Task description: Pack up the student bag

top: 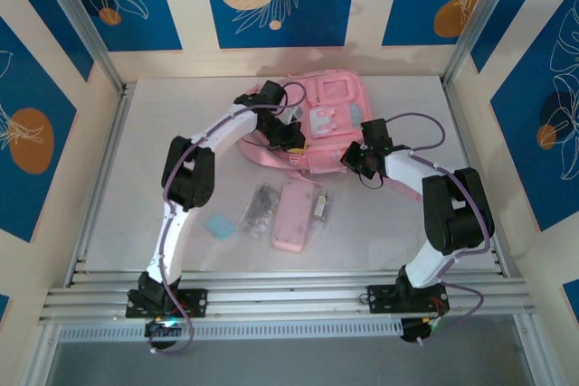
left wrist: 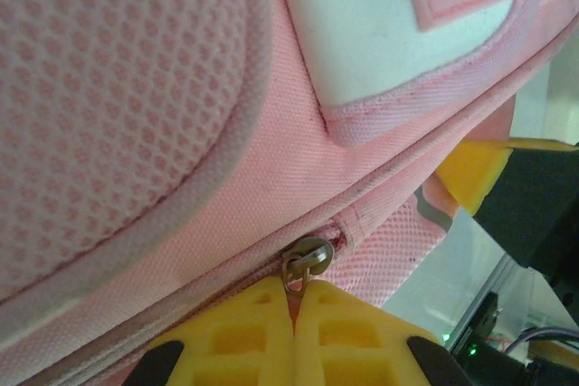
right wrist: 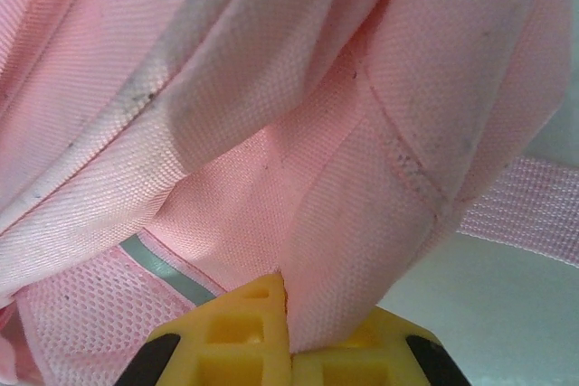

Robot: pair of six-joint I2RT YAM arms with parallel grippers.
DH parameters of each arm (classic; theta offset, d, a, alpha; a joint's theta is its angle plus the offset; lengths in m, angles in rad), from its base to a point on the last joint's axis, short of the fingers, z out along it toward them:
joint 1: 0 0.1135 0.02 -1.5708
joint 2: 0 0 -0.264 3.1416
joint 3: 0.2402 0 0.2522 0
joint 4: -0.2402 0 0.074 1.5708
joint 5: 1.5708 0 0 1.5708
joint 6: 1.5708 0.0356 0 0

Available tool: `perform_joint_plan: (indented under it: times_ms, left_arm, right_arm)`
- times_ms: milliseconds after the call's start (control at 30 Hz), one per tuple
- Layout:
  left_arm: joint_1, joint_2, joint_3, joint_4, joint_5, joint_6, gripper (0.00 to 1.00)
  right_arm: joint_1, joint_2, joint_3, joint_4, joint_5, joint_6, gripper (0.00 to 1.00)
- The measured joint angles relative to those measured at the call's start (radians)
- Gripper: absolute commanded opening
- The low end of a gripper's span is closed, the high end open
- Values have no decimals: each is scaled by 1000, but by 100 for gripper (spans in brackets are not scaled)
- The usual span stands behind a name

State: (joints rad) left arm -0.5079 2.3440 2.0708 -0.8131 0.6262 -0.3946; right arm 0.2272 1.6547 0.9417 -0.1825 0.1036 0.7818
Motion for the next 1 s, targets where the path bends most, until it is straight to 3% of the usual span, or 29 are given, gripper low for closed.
perform_joint_plan:
  times_ms: [333,433,633,800,1000]
  left_arm:
    - [47,-11,96,-217,-63,158,0]
    - [67,-17,108,-275,-140,201,0]
    - [69,-95,-19,-270,-217,237,0]
    - [19,-205,-177,-126,-217,193,26]
    - [-88,-301,-306,111,-224,107,39]
  right_arm:
    - [-7,0,41,-88,138,-91,0]
    - [-16,0,42,-104,160,-99,0]
    - [-24,0,42,-103,154,-101,0]
    - [-25,-1,41,-101,135,-93,0]
    - [-25,-8,37,-96,102,-67,0]
